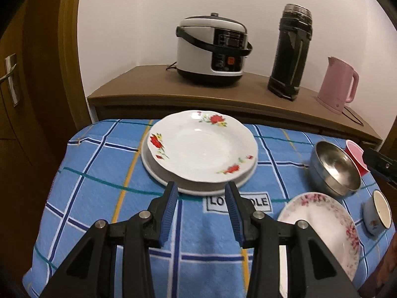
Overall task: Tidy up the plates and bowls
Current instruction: 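Move both grippers to the rim of the pink-floral plate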
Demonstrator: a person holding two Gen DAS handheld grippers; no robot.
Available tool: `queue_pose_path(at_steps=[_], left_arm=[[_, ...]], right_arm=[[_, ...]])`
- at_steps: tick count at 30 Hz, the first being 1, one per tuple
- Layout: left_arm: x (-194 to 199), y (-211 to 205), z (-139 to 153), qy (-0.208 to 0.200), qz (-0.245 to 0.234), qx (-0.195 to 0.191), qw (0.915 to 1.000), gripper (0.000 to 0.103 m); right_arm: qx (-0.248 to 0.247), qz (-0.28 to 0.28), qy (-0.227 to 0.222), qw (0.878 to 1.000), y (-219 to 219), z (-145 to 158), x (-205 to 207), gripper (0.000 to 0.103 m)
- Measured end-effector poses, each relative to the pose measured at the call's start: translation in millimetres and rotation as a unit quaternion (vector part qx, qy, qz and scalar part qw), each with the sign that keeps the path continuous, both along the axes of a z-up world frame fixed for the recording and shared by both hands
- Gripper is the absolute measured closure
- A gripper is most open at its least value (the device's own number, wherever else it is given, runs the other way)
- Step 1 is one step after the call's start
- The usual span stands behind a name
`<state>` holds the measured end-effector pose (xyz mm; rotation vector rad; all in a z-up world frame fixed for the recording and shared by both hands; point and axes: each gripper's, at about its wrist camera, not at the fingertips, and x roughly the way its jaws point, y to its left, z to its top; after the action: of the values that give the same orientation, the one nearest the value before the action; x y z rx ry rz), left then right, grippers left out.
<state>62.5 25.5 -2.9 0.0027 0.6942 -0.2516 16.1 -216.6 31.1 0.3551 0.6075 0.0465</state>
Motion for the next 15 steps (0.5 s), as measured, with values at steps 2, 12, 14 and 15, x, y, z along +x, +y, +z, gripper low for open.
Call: queue_pose_path(at_steps=[2, 12, 14, 15], left_arm=[[-4.5, -3.1, 0.2, 0.001, -0.002, 0.001, 1.0000, 0.060], [-19.3, -16.7, 1.3, 0.007, -0.016, 0.003, 0.9998, 0.060], [-20.9, -18.5, 0.4, 0.010, -0.019, 0.000, 0.9998, 0.060], [-21.8, -19.5, -0.3, 0.012, -0.020, -0.002, 0.9997, 0.060]], right_arm=[[0.002, -0.002, -0.002, 1.000, -2.4, -1.1, -4.6, 0.034], [0.005, -0.002, -0.005, 1.000, -9.9, -7.8, -22.0, 0.038], [0.001, -0.004, -0.007, 1.000, -11.3, -7.9, -26.4, 0.046], [-0.002, -0.004, -0.007, 1.000, -12.1, -8.2, -28.5, 0.048]])
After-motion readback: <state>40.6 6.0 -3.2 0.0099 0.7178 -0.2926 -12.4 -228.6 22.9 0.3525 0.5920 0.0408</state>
